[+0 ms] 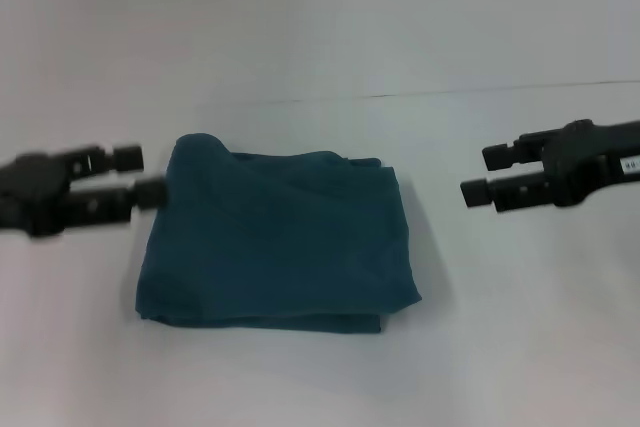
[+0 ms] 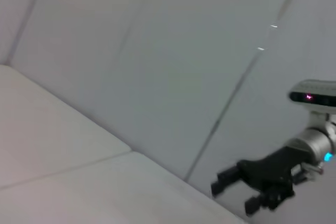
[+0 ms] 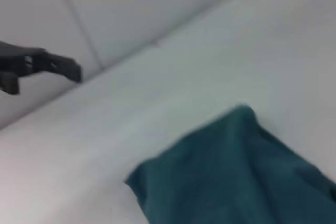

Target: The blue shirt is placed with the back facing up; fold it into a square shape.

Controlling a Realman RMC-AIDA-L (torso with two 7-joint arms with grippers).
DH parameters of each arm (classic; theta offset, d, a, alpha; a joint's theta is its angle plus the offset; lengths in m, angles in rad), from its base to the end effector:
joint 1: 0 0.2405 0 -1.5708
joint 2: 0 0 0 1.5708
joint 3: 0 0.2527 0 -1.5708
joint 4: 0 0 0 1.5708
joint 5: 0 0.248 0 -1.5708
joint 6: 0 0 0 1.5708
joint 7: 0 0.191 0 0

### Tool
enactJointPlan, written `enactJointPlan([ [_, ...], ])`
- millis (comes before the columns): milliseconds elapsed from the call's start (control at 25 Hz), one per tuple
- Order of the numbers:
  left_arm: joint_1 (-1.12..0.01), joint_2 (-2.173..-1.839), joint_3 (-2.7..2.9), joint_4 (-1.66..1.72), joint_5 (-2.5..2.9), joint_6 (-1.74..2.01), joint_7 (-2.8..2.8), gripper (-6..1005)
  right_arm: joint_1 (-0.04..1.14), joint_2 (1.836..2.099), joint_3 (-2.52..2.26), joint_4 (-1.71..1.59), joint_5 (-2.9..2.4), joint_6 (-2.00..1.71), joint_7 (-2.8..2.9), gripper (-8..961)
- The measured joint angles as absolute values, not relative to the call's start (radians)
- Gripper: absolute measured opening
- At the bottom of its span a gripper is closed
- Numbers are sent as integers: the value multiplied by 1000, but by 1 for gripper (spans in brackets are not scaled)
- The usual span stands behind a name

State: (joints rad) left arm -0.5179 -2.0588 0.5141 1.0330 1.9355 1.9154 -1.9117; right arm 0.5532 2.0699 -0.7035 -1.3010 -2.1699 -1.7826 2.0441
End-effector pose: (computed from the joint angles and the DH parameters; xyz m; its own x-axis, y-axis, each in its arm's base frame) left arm -0.2162 0.3621 0.0751 0.6310 0.4797 0.6098 0.5774 -0.8153 0.0438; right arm 0.1985 0.3918 0.0722 0.8054 -0.4880 -0.3364 -0.5676 -0.7986 -0.2004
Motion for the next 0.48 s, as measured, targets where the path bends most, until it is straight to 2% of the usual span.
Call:
enactJointPlan([
  [120,-488,-2065,543,1023,2029,1951,-1841,951,473,2084,-704,-1279,-2084,-1809,1843,761],
  [480,-450,-2079,537,990,2151,1948,-1705,951,419,2082,-702,-1124,-2076,-1874,1648,760],
])
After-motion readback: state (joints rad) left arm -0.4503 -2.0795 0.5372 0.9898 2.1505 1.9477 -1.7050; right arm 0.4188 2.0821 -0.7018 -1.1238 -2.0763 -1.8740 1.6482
